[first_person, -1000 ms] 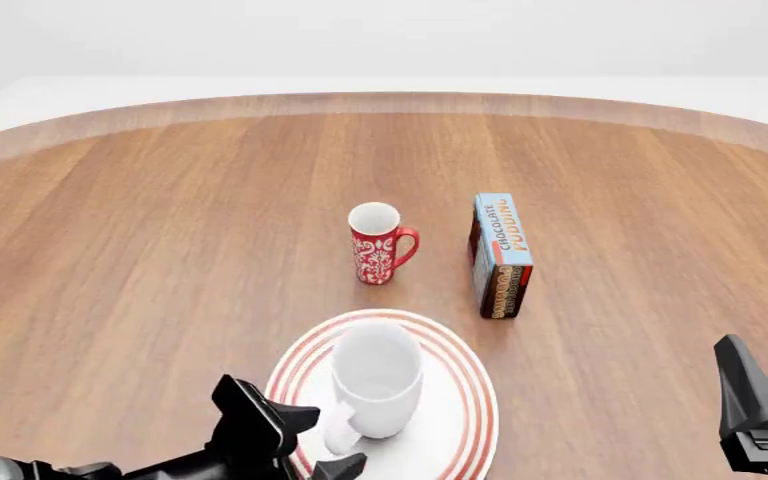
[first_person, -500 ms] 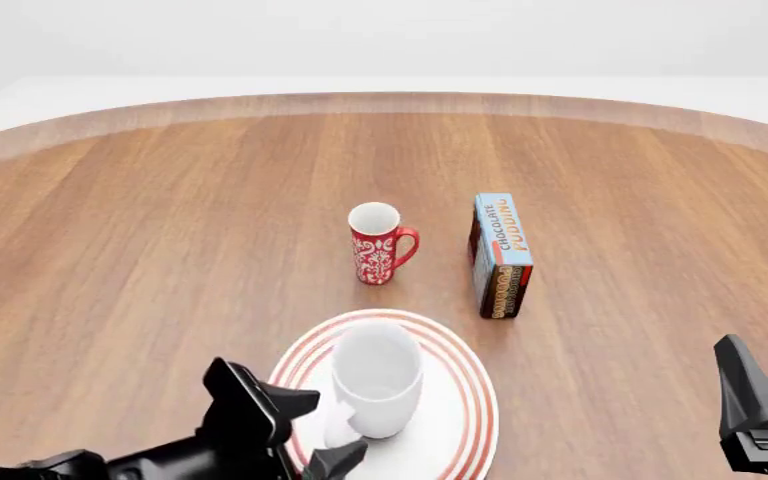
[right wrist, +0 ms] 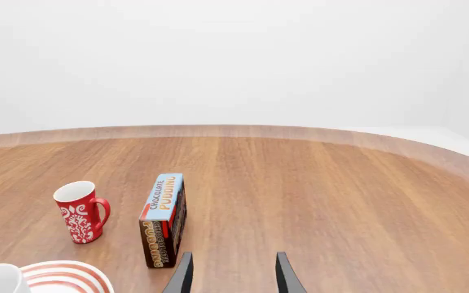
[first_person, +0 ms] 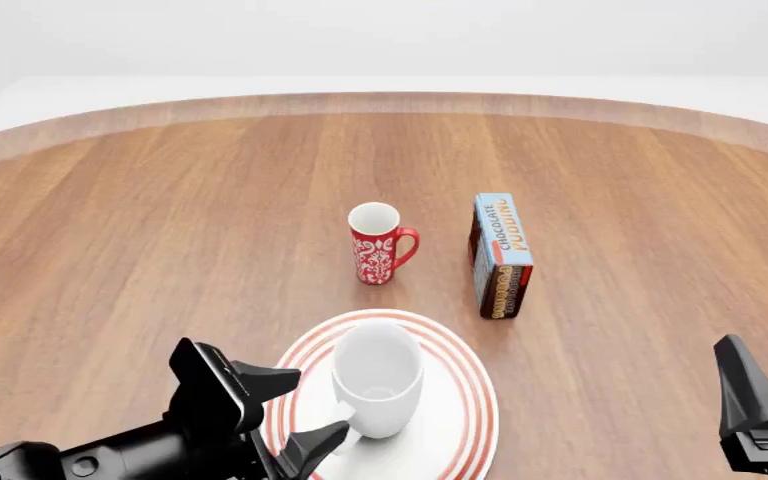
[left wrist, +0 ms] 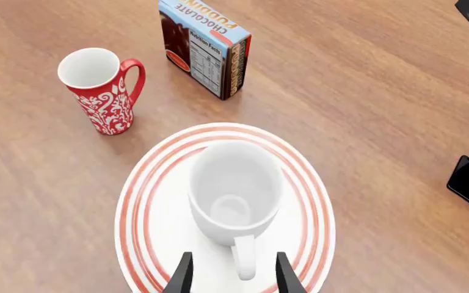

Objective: Pick up the white mug and put it on the plate, and put the chocolate pudding to the right of the plate.

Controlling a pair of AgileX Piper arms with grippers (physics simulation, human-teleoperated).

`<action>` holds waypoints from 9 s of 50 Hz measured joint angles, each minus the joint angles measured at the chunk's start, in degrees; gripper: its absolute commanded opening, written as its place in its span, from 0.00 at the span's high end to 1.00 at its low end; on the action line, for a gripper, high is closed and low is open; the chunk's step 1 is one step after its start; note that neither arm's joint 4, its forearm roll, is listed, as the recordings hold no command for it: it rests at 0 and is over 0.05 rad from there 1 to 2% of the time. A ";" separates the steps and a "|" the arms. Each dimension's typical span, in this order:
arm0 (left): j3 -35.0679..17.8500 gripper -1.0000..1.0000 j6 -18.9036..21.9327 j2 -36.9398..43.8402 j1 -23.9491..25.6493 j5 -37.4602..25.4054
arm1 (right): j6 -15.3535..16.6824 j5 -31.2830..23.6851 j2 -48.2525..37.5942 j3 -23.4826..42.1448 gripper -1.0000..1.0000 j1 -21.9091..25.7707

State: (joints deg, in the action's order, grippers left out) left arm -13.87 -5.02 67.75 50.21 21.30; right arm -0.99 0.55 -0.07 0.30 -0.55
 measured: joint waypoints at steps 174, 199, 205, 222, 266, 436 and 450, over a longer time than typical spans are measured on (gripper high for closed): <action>13.71 0.00 3.13 -66.88 -61.94 -15.36 | 9.10 -0.38 -5.14 8.99 0.00 7.71; 13.71 0.00 2.81 -66.91 -62.08 -15.38 | 12.69 10.01 -21.35 14.12 0.00 14.25; 13.70 0.00 2.83 -66.90 -62.09 -15.37 | 13.25 11.99 -24.98 15.46 0.00 15.46; 13.70 0.00 2.86 -67.07 -62.17 -15.49 | 14.16 14.19 -33.40 20.41 0.00 18.10; 13.72 0.00 3.19 -66.76 -61.95 -15.36 | 12.28 13.72 -52.93 33.59 0.00 19.68; 13.77 0.00 2.37 -66.65 -61.23 -15.35 | -8.57 5.27 -89.54 55.32 0.00 13.83; 13.79 0.00 2.25 -66.66 -61.16 -15.34 | -7.86 5.99 -91.08 55.18 0.00 13.95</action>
State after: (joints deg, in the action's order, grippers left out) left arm -0.08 -2.77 1.08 -10.95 5.96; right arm -8.84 6.54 -91.15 55.48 13.40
